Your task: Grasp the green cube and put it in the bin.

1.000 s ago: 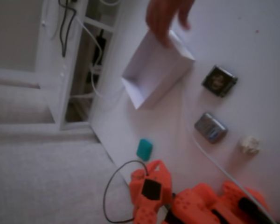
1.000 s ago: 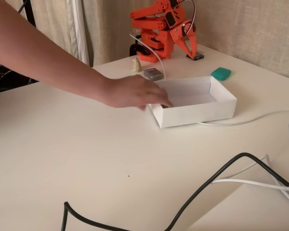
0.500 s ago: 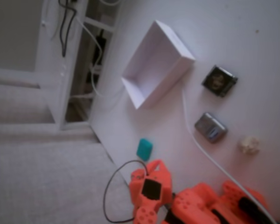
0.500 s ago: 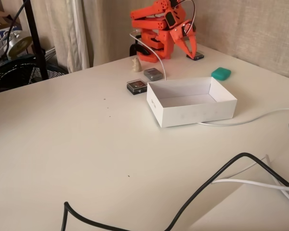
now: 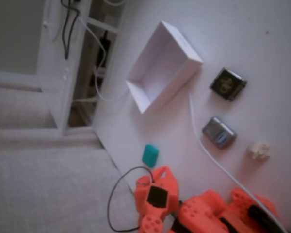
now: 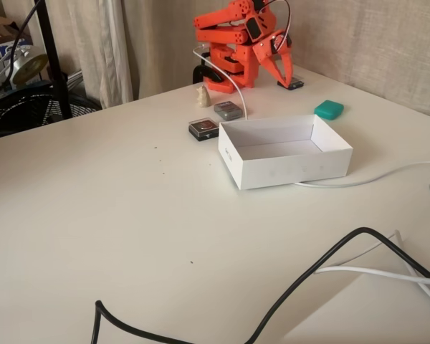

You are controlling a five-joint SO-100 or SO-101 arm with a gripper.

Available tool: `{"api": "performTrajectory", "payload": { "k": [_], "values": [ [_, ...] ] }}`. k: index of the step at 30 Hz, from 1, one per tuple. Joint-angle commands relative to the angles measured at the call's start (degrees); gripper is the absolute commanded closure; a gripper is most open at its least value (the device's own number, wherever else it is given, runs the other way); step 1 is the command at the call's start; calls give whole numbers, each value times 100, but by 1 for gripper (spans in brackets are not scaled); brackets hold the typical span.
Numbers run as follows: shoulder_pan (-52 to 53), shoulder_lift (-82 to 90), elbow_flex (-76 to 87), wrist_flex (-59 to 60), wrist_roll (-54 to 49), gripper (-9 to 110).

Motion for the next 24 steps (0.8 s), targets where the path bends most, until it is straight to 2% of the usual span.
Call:
{"api": "performTrajectory", "payload": {
  "k": [1, 10, 15, 18, 24],
  "values": [
    [-53, 35, -18, -62, -53, 110],
    [-272, 44, 9, -141, -229, 110],
    [-422, -360, -97, -1652, -185, 110],
    [-800, -1055, -756, -2470, -185, 110],
    [-1441, -2725, -3173, -1942, -193, 110]
  ]
}}
